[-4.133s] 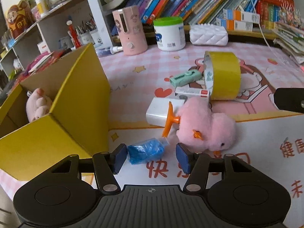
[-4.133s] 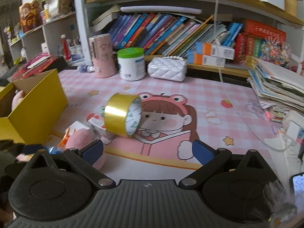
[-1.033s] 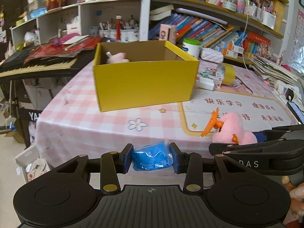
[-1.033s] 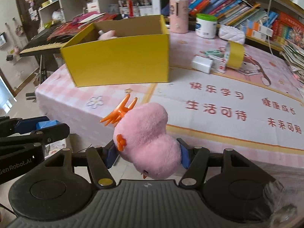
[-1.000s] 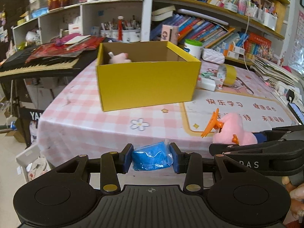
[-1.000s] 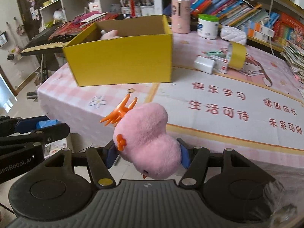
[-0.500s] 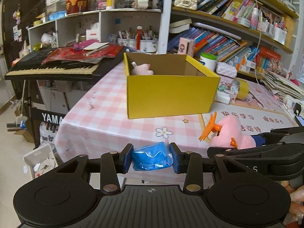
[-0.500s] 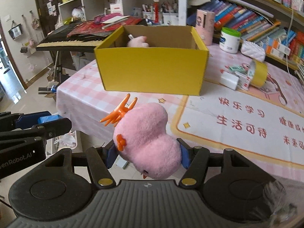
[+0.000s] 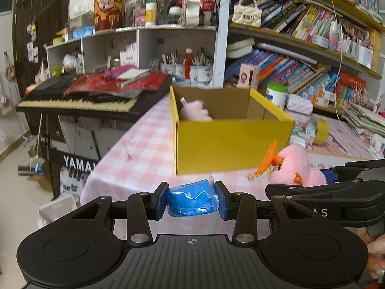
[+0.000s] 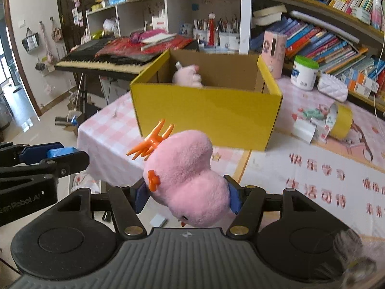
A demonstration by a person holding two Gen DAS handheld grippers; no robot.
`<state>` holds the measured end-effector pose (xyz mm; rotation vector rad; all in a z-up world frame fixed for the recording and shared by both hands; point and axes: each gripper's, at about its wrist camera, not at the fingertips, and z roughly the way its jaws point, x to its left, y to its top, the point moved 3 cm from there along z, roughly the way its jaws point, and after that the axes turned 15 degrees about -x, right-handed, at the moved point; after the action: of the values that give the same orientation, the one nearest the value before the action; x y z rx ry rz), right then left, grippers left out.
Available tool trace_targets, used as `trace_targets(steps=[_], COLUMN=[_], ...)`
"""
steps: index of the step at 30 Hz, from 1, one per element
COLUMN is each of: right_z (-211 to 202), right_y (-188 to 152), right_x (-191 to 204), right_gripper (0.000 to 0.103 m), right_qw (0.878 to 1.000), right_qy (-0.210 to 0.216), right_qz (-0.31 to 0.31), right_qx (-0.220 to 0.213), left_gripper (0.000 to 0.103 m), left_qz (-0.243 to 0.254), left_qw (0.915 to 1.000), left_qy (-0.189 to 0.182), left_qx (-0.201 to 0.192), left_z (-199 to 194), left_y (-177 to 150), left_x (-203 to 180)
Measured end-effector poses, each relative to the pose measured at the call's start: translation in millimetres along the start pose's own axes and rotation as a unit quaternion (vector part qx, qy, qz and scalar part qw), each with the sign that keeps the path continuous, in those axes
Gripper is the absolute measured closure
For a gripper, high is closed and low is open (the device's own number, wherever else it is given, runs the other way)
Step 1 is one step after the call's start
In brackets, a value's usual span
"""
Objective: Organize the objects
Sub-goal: 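Carry the blue bag and pink chick over the yellow box with both tools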
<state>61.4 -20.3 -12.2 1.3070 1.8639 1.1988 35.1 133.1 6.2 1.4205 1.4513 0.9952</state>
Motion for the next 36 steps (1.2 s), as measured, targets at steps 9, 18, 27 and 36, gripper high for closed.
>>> trace_targets(steps=[9, 18, 27, 36], right_z=[24, 62, 108, 155], right_y=[57, 123, 144, 138], right_x=[-37, -78, -98, -90], right_gripper=[0.042, 0.042, 0.042, 0.042], right_qw=[0.997, 0.992, 0.993, 0.997], right_qy=[-0.021, -0.021, 0.000, 0.038], right_qz=[0.002, 0.004, 0.005, -0.015], right_qx=[-0.068, -0.126, -0.115, -0.063], left_gripper=[0.064, 0.064, 0.064, 0.064], left_qz=[-0.001, 0.009, 0.041, 0.068], left_qw=[0.9991, 0.9982, 0.9984, 0.9960], left_qy=[0.004, 0.018, 0.037, 0.046], left_qx=[-0.042, -0.057, -0.012, 0.037], left_z=[45, 109, 167, 196], left_y=[45, 68, 58, 39], left_x=[-12, -30, -43, -46])
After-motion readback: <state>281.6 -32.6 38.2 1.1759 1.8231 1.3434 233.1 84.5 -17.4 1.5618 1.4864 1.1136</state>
